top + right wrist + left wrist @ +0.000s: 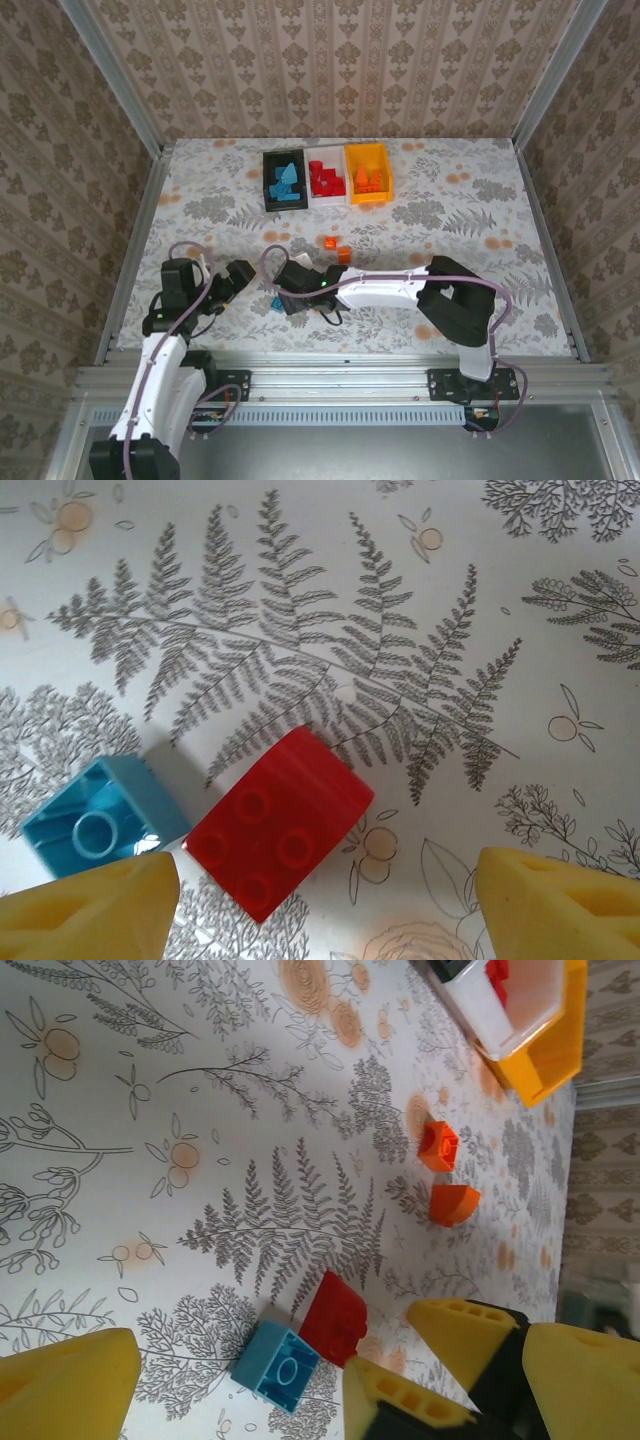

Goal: Sort the legos into containers by color

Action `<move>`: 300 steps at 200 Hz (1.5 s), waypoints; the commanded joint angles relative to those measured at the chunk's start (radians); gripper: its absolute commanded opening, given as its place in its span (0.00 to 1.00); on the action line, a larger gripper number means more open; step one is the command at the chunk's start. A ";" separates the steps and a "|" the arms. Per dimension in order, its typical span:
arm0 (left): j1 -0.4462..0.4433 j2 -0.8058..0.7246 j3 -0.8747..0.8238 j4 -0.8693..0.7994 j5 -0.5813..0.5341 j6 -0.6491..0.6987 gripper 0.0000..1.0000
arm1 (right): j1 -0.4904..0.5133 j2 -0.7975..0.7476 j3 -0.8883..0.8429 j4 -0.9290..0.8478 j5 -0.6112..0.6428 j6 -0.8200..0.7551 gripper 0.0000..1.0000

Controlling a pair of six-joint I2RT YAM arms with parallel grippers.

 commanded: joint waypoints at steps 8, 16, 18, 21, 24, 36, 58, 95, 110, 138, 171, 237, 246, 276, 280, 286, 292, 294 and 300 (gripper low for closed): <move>0.009 -0.064 -0.018 -0.053 0.028 -0.011 1.00 | -0.006 0.064 0.073 0.000 0.081 0.074 0.80; 0.009 -0.075 -0.022 -0.059 0.030 -0.011 1.00 | -0.006 0.077 0.077 0.006 0.086 0.076 0.80; 0.009 -0.076 -0.022 -0.059 0.032 -0.011 1.00 | -0.007 0.079 0.077 0.009 0.089 0.075 0.80; 0.009 -0.079 -0.024 -0.059 0.033 -0.013 1.00 | -0.007 0.080 0.077 0.009 0.092 0.076 0.80; 0.009 -0.081 -0.026 -0.059 0.034 -0.013 1.00 | -0.008 0.085 0.080 0.009 0.096 0.079 0.80; 0.009 -0.085 -0.031 -0.058 0.036 -0.017 1.00 | -0.009 0.098 0.085 0.012 0.096 0.078 0.80; 0.009 -0.082 -0.034 -0.050 0.040 -0.018 1.00 | -0.011 0.124 0.107 0.001 0.087 0.069 0.80; 0.009 -0.079 -0.032 -0.044 0.043 -0.022 1.00 | -0.015 0.112 0.073 -0.046 0.133 0.080 0.76; 0.009 -0.079 -0.034 -0.039 0.044 -0.023 1.00 | -0.023 0.082 0.029 -0.050 0.139 0.078 0.73; 0.009 -0.068 -0.034 -0.012 0.047 -0.033 1.00 | -0.040 0.027 -0.038 -0.044 0.132 0.067 0.64; 0.007 -0.044 -0.041 0.021 0.050 -0.045 1.00 | -0.042 0.000 -0.065 -0.040 0.094 0.081 0.52; 0.003 -0.040 -0.066 0.050 0.054 -0.048 1.00 | -0.039 -0.054 -0.114 -0.134 0.116 0.055 0.70; 0.003 -0.040 -0.067 0.053 0.053 -0.049 1.00 | -0.039 -0.064 -0.131 -0.150 0.135 0.060 0.70; -0.006 -0.031 -0.068 0.082 0.050 -0.064 1.00 | -0.056 -0.096 -0.177 -0.119 0.105 0.059 0.65; -0.010 -0.030 -0.065 0.082 0.050 -0.066 1.00 | -0.059 -0.100 -0.181 -0.108 0.097 0.054 0.64; -0.012 -0.026 -0.064 0.083 0.047 -0.066 1.00 | -0.060 -0.104 -0.181 -0.092 0.081 0.043 0.62; -0.015 -0.024 -0.061 0.083 0.046 -0.066 1.00 | -0.062 -0.104 -0.179 -0.076 0.070 0.031 0.60; -0.016 -0.023 -0.062 0.083 0.045 -0.066 1.00 | -0.063 -0.103 -0.177 -0.074 0.067 0.029 0.59; -0.020 -0.020 -0.058 0.082 0.044 -0.066 1.00 | -0.068 -0.099 -0.170 -0.070 0.058 0.023 0.57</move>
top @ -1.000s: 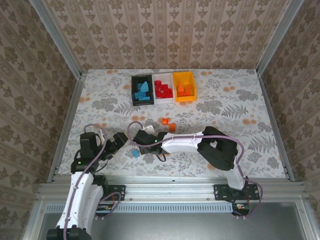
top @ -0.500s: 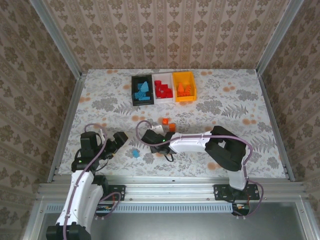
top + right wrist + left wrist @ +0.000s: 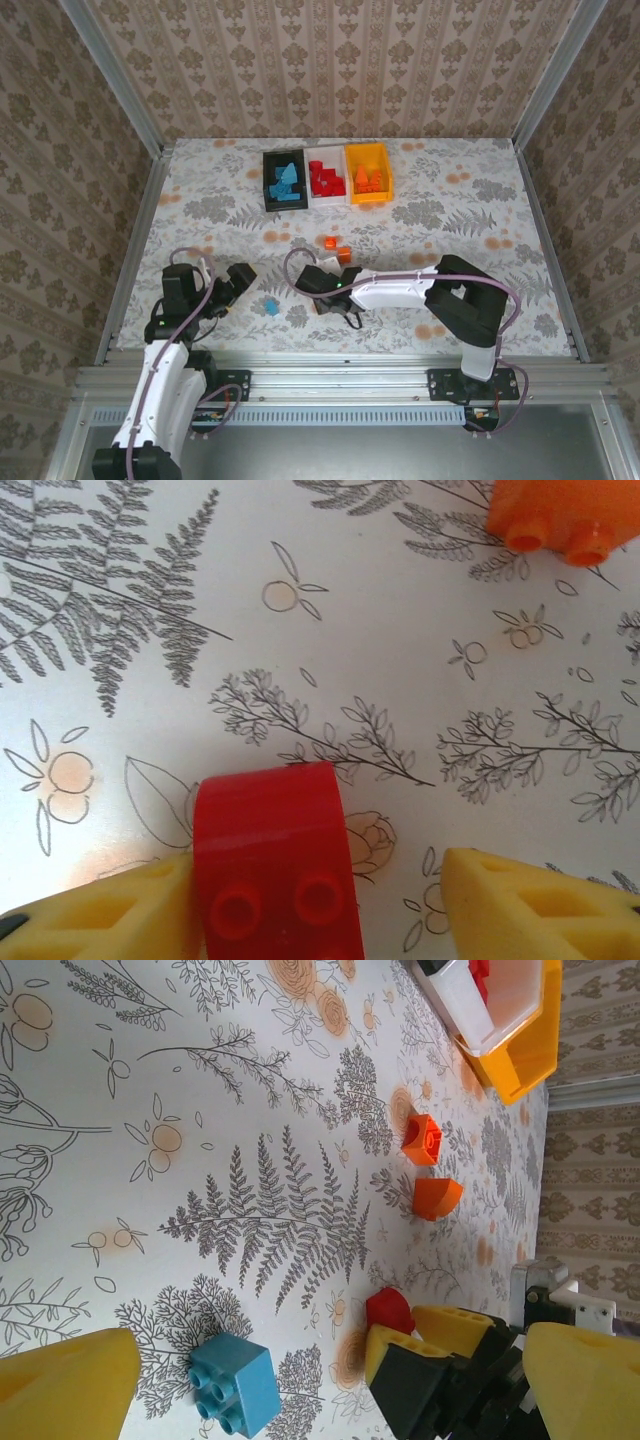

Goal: Sort the legos into containers by color

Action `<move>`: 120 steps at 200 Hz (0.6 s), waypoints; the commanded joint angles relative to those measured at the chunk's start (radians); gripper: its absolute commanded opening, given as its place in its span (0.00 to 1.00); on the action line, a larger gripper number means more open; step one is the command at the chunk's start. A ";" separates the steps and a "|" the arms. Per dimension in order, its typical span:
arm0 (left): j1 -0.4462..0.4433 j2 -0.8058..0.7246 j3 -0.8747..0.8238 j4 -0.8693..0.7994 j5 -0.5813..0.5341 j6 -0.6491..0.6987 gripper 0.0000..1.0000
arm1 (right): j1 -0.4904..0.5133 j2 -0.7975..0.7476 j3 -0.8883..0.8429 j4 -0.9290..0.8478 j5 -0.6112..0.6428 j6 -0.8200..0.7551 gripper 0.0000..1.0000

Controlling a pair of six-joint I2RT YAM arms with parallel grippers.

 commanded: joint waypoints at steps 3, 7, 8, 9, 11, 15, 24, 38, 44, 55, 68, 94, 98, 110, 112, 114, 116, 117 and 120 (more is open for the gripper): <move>-0.013 0.009 0.000 0.022 0.010 -0.013 1.00 | -0.022 -0.023 0.000 0.016 -0.038 -0.035 0.55; -0.017 0.009 0.002 0.020 0.010 -0.013 1.00 | -0.024 -0.020 0.002 0.022 -0.044 -0.040 0.54; -0.017 0.009 0.002 0.020 0.010 -0.013 1.00 | -0.024 -0.020 0.002 0.024 -0.046 -0.042 0.53; -0.016 0.009 0.002 0.019 0.009 -0.013 1.00 | -0.025 -0.019 0.002 0.025 -0.047 -0.042 0.53; -0.017 0.009 0.003 0.019 0.009 -0.011 1.00 | -0.027 -0.020 0.002 0.029 -0.049 -0.044 0.52; -0.020 0.009 0.004 0.015 0.009 -0.009 1.00 | -0.031 -0.018 0.003 0.031 -0.053 -0.044 0.49; -0.023 0.007 0.005 0.006 0.007 -0.007 1.00 | -0.036 -0.022 0.002 0.035 -0.059 -0.043 0.41; -0.025 0.003 0.007 -0.005 0.003 -0.002 1.00 | -0.037 -0.036 -0.010 0.043 -0.052 -0.044 0.35; -0.025 0.003 0.006 -0.006 0.001 0.000 1.00 | -0.037 -0.047 -0.013 0.043 -0.046 -0.047 0.34; -0.025 0.003 0.003 -0.003 -0.003 -0.001 1.00 | -0.038 -0.064 -0.005 0.036 -0.020 -0.062 0.32; -0.026 0.009 -0.001 0.006 -0.008 -0.003 1.00 | -0.060 -0.082 0.018 0.033 -0.002 -0.094 0.32; -0.037 0.032 0.003 0.014 -0.019 0.000 1.00 | -0.174 -0.098 0.099 0.076 0.003 -0.189 0.31; -0.040 0.035 0.004 0.013 -0.022 0.001 1.00 | -0.193 -0.093 0.118 0.083 0.006 -0.208 0.31; -0.051 0.045 0.009 0.011 -0.029 0.000 1.00 | -0.262 -0.057 0.194 0.097 -0.001 -0.257 0.31; -0.052 0.046 0.008 0.009 -0.031 -0.001 1.00 | -0.273 -0.048 0.208 0.100 -0.009 -0.263 0.31; -0.054 0.046 0.010 0.009 -0.032 -0.002 1.00 | -0.287 -0.039 0.221 0.105 -0.017 -0.270 0.31; -0.058 0.047 0.011 0.010 -0.035 -0.002 1.00 | -0.297 -0.031 0.238 0.109 -0.027 -0.276 0.31; -0.059 0.047 0.011 0.009 -0.035 -0.001 1.00 | -0.303 -0.027 0.244 0.110 -0.033 -0.279 0.31; -0.063 0.047 0.012 0.009 -0.038 -0.003 1.00 | -0.320 -0.015 0.261 0.117 -0.048 -0.290 0.31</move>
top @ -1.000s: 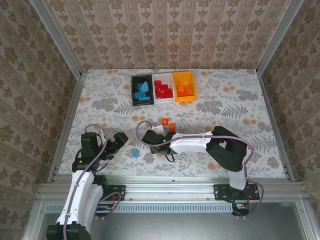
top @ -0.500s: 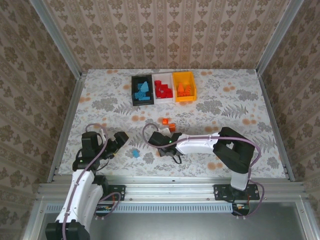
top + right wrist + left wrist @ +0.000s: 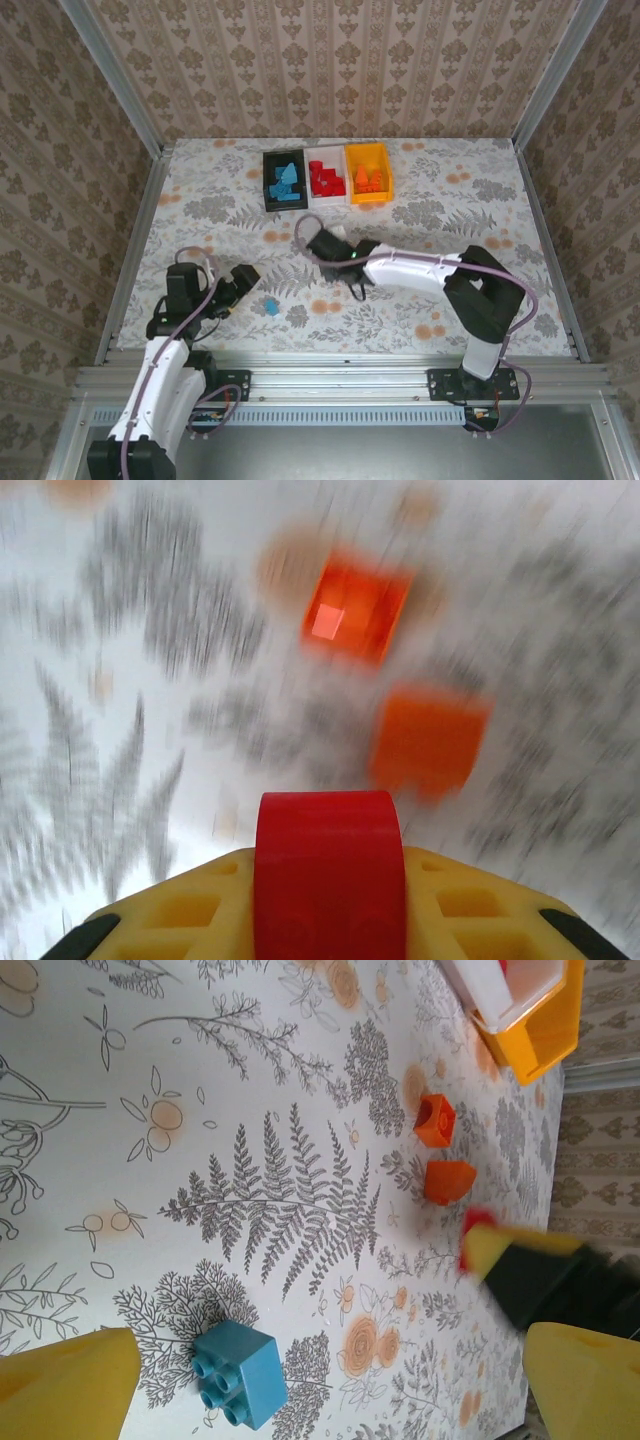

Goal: Sort the legos into containers by color

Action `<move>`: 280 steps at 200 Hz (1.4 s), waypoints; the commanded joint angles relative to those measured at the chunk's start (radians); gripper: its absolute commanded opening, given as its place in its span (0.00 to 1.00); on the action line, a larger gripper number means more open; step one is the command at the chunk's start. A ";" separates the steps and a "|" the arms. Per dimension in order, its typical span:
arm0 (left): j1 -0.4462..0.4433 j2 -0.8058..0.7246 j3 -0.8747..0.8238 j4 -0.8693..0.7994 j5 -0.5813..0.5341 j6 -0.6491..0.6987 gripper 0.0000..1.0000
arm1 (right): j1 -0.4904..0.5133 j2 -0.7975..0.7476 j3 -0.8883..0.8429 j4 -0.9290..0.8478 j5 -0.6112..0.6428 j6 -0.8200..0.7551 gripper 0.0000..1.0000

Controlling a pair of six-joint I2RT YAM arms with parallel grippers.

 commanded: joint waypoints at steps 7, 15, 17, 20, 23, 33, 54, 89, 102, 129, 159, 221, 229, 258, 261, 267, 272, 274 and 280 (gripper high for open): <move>-0.034 0.010 0.012 0.006 -0.031 -0.006 1.00 | -0.153 0.077 0.193 0.084 -0.039 -0.142 0.31; -0.050 0.010 0.013 0.004 -0.044 -0.011 1.00 | -0.185 0.130 0.272 0.071 -0.045 -0.162 0.31; -0.054 0.012 0.013 0.003 -0.047 -0.012 1.00 | -0.192 0.144 0.291 0.064 -0.048 -0.166 0.31; -0.060 0.012 0.014 0.000 -0.051 -0.013 1.00 | -0.201 0.169 0.323 0.051 -0.052 -0.175 0.31; -0.067 0.013 0.013 -0.001 -0.058 -0.013 1.00 | -0.214 0.188 0.362 0.038 -0.055 -0.184 0.31; -0.086 0.016 0.013 -0.007 -0.074 -0.015 1.00 | -0.239 0.272 0.467 0.013 -0.072 -0.209 0.31; -0.112 0.026 0.011 -0.013 -0.084 -0.017 1.00 | -0.277 0.436 0.690 -0.061 -0.094 -0.247 0.31; -0.122 0.028 0.012 -0.031 -0.086 -0.007 1.00 | -0.321 0.640 1.004 -0.154 -0.134 -0.283 0.32; -0.124 0.036 0.015 -0.031 -0.084 -0.004 1.00 | -0.332 0.697 1.092 -0.214 -0.165 -0.282 0.34; -0.134 0.068 0.032 -0.037 -0.077 0.015 1.00 | -0.330 0.737 1.190 -0.263 -0.192 -0.301 0.59; -0.180 0.097 0.058 -0.078 -0.157 0.014 0.99 | -0.307 0.649 1.148 -0.241 -0.170 -0.317 0.64; -0.352 0.240 0.152 -0.144 -0.363 -0.032 0.82 | -0.243 0.245 0.697 -0.033 -0.127 -0.288 0.65; -0.371 0.268 0.163 -0.145 -0.384 -0.042 0.80 | -0.240 0.184 0.623 -0.001 -0.125 -0.280 0.65; -0.419 0.310 0.172 -0.157 -0.456 -0.109 0.72 | -0.236 -0.044 0.318 0.095 -0.111 -0.227 0.65; -0.422 0.312 0.172 -0.157 -0.462 -0.113 0.70 | -0.237 -0.063 0.295 0.102 -0.111 -0.222 0.65; -0.428 0.314 0.176 -0.162 -0.477 -0.127 0.69 | -0.237 -0.103 0.245 0.114 -0.108 -0.214 0.65; -0.434 0.316 0.179 -0.165 -0.488 -0.136 0.68 | -0.237 -0.133 0.207 0.122 -0.105 -0.205 0.65; -0.435 0.319 0.180 -0.166 -0.490 -0.142 0.69 | -0.236 -0.143 0.192 0.125 -0.105 -0.200 0.65; -0.438 0.326 0.181 -0.163 -0.493 -0.152 0.68 | -0.237 -0.176 0.142 0.134 -0.103 -0.190 0.65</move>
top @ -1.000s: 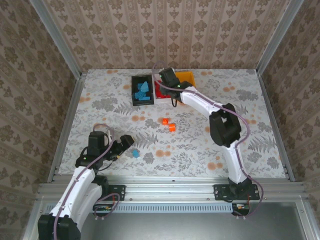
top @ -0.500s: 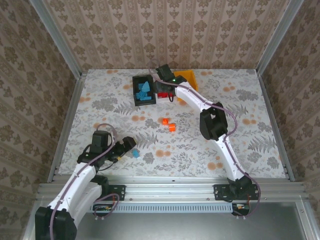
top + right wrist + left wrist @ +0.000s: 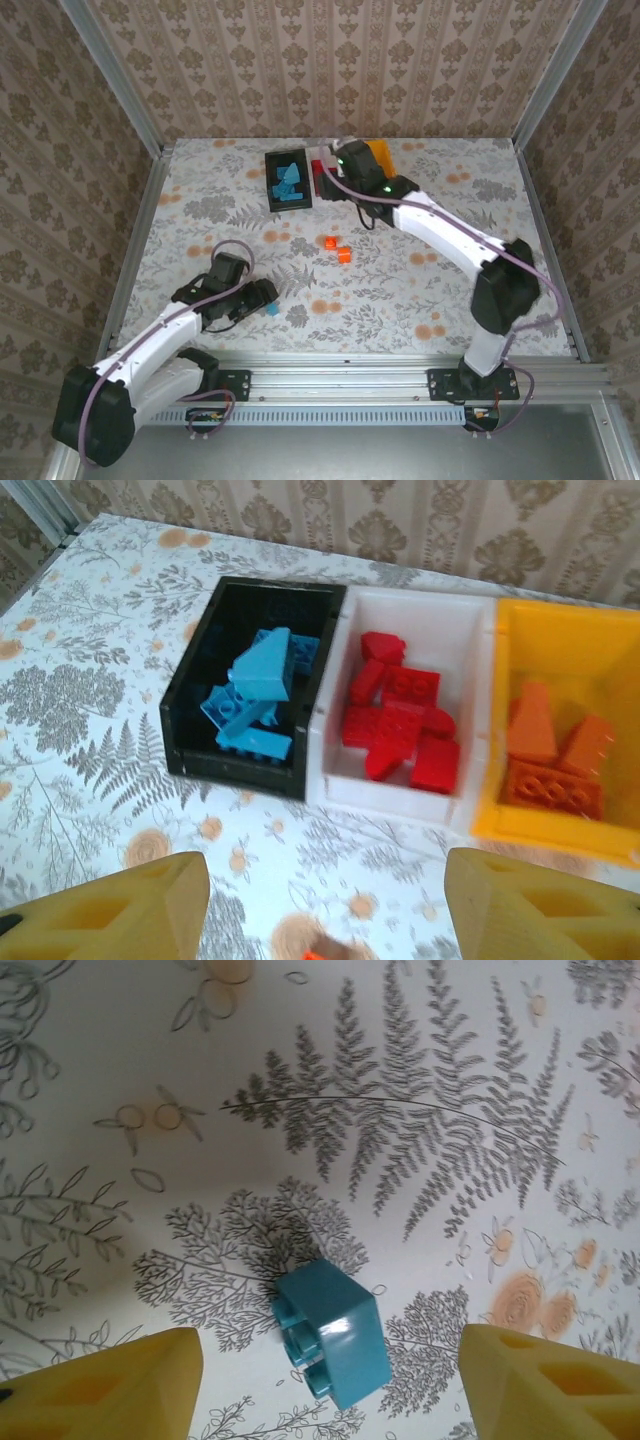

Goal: Sort the legos into containers by color

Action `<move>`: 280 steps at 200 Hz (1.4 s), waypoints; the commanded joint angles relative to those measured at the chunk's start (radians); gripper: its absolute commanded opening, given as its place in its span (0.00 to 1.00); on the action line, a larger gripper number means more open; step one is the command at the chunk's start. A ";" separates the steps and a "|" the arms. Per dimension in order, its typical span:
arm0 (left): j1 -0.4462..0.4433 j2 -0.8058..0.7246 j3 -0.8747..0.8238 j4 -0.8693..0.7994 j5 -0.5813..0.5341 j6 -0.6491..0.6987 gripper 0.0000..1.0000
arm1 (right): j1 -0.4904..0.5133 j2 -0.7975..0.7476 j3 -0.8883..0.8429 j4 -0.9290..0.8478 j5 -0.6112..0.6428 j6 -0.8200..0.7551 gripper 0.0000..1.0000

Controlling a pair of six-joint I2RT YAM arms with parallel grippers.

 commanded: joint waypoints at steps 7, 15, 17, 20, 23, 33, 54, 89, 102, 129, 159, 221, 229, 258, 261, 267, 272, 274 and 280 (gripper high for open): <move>-0.024 0.023 0.037 -0.022 -0.082 -0.085 0.68 | -0.009 -0.137 -0.213 0.081 0.037 0.075 0.65; -0.034 0.039 0.043 -0.009 -0.072 -0.101 0.66 | -0.009 -0.174 -0.264 0.087 0.042 0.092 0.65; -0.037 0.045 0.046 -0.007 -0.071 -0.103 0.66 | -0.009 -0.183 -0.282 0.090 0.043 0.096 0.65; -0.044 0.054 0.051 -0.007 -0.074 -0.107 0.66 | -0.008 -0.196 -0.301 0.095 0.045 0.102 0.65; -0.049 0.062 0.058 -0.010 -0.078 -0.113 0.66 | -0.008 -0.209 -0.321 0.100 0.045 0.107 0.65; -0.070 0.091 0.080 -0.036 -0.102 -0.132 0.66 | -0.008 -0.246 -0.381 0.109 0.051 0.120 0.65; -0.099 0.156 0.123 -0.083 -0.124 -0.168 0.67 | -0.010 -0.305 -0.468 0.113 0.064 0.131 0.65; -0.145 0.220 0.145 -0.097 -0.166 -0.227 0.66 | -0.012 -0.391 -0.555 0.107 0.092 0.131 0.65; -0.158 0.246 0.162 -0.117 -0.177 -0.237 0.66 | -0.016 -0.420 -0.578 0.107 0.095 0.128 0.65; -0.188 0.303 0.189 -0.120 -0.183 -0.259 0.61 | -0.031 -0.476 -0.623 0.113 0.103 0.122 0.65; -0.203 0.353 0.210 -0.099 -0.201 -0.263 0.48 | -0.044 -0.522 -0.654 0.108 0.101 0.124 0.65; -0.207 0.400 0.215 -0.071 -0.223 -0.229 0.24 | -0.056 -0.611 -0.701 0.084 0.102 0.119 0.65; -0.209 0.405 0.215 -0.067 -0.222 -0.222 0.21 | -0.059 -0.616 -0.705 0.086 0.102 0.117 0.65; -0.208 0.396 0.271 -0.094 -0.234 -0.166 0.13 | -0.069 -0.623 -0.714 0.092 0.095 0.119 0.65; -0.207 0.393 0.285 -0.104 -0.243 -0.154 0.12 | -0.069 -0.621 -0.714 0.092 0.096 0.119 0.65; -0.205 0.386 0.319 -0.120 -0.266 -0.124 0.11 | -0.072 -0.619 -0.714 0.094 0.094 0.117 0.65; -0.202 0.382 0.351 -0.137 -0.284 -0.095 0.10 | -0.074 -0.616 -0.715 0.094 0.094 0.117 0.65; -0.201 0.382 0.365 -0.145 -0.291 -0.086 0.10 | -0.076 -0.616 -0.715 0.096 0.094 0.116 0.65; -0.190 0.384 0.412 -0.162 -0.303 -0.050 0.10 | -0.079 -0.612 -0.715 0.096 0.092 0.117 0.65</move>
